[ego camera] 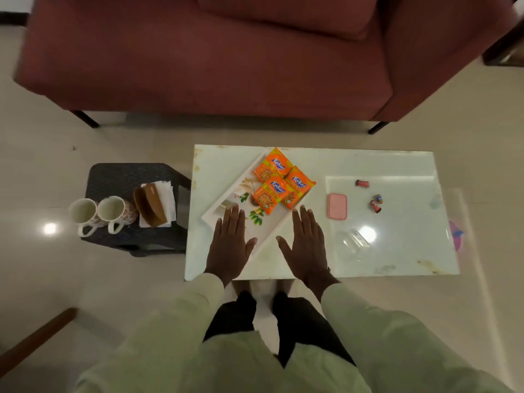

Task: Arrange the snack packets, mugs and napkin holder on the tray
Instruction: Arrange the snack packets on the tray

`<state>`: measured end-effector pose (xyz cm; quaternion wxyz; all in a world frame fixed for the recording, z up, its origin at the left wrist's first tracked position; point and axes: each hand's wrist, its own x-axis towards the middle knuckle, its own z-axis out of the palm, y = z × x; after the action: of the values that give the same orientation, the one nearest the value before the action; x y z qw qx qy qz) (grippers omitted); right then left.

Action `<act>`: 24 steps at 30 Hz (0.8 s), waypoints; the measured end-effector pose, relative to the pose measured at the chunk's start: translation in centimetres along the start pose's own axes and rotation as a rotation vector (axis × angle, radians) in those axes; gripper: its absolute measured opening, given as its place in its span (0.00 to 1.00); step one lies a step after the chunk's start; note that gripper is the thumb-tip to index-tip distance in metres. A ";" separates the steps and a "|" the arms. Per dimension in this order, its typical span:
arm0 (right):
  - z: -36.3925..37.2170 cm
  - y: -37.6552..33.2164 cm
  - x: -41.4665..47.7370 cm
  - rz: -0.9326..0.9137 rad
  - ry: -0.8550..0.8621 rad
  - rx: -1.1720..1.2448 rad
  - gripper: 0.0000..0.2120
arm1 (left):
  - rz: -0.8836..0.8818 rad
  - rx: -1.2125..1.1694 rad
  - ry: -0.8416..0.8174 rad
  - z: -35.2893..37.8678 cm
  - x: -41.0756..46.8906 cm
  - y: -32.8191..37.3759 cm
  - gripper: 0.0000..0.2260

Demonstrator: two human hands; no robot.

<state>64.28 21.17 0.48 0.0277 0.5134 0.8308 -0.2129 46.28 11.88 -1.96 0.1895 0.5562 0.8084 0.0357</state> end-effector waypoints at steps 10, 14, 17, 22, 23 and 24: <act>-2.4 -0.6 -4.3 -0.047 0.008 -0.026 0.39 | 0.011 0.020 -0.008 -1.5 -5.5 1.0 0.35; -2.8 -0.7 -4.3 -0.070 0.034 -0.041 0.39 | 0.009 0.023 -0.006 -2.0 -6.3 0.7 0.35; -3.2 -0.5 -4.4 -0.117 0.044 -0.049 0.39 | -0.034 0.035 0.005 -2.7 -6.6 0.4 0.36; -3.9 -0.9 -4.6 -0.224 0.045 -0.101 0.40 | -0.149 -0.013 0.091 -4.0 -8.0 0.4 0.35; -4.0 -1.2 -4.7 -0.235 0.047 -0.101 0.40 | -0.171 -0.028 0.103 -4.0 -8.4 0.5 0.35; -3.9 -1.6 -4.7 -0.247 0.050 -0.100 0.40 | -0.190 -0.036 0.116 -4.1 -8.8 0.4 0.35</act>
<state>65.80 18.14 5.81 0.0060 0.4105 0.8977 -0.1600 47.94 4.65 4.31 0.1551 0.4707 0.8662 0.0641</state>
